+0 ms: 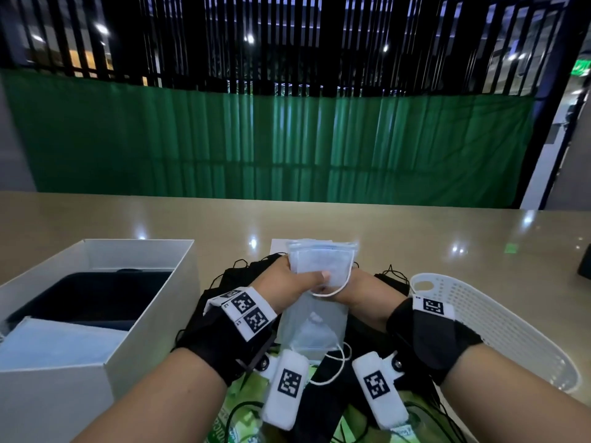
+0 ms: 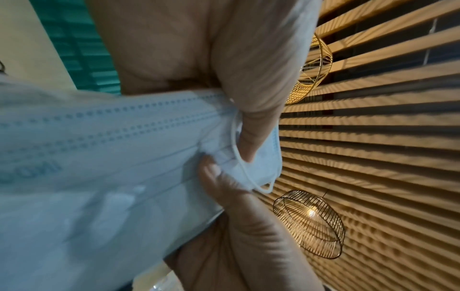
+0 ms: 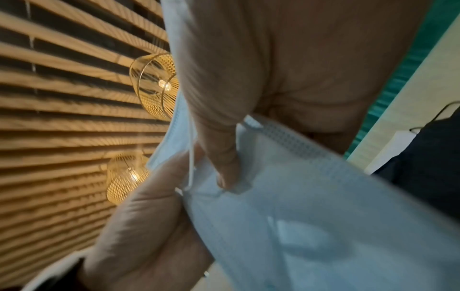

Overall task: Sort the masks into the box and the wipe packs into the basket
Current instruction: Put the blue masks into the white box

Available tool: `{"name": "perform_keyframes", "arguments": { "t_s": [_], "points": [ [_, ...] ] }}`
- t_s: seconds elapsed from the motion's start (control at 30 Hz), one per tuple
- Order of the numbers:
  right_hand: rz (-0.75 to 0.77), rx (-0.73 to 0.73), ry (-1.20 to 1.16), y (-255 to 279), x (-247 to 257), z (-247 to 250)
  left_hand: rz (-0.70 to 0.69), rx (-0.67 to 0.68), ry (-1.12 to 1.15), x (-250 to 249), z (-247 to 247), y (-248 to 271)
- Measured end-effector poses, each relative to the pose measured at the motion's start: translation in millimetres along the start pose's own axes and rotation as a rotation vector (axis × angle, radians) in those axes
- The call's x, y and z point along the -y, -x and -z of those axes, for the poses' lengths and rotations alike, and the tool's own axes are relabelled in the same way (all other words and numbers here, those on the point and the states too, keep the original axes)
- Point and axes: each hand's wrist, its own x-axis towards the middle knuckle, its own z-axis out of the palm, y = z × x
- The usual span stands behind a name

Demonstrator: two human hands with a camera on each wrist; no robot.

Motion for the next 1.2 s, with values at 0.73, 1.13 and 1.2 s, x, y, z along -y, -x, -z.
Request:
{"name": "perform_keyframes", "arguments": {
  "t_s": [0.73,1.13,1.2],
  "points": [
    [-0.245,-0.049,0.224,-2,-7,4,0.231,-0.039,-0.558,-35,7,27],
    [0.118,0.022,0.306,-40,51,-60,-0.099,-0.377,-0.7,-160,92,109],
    [0.094,0.067,0.399,-51,49,-76,-0.113,-0.487,-0.789,-172,111,124]
  ]
}}
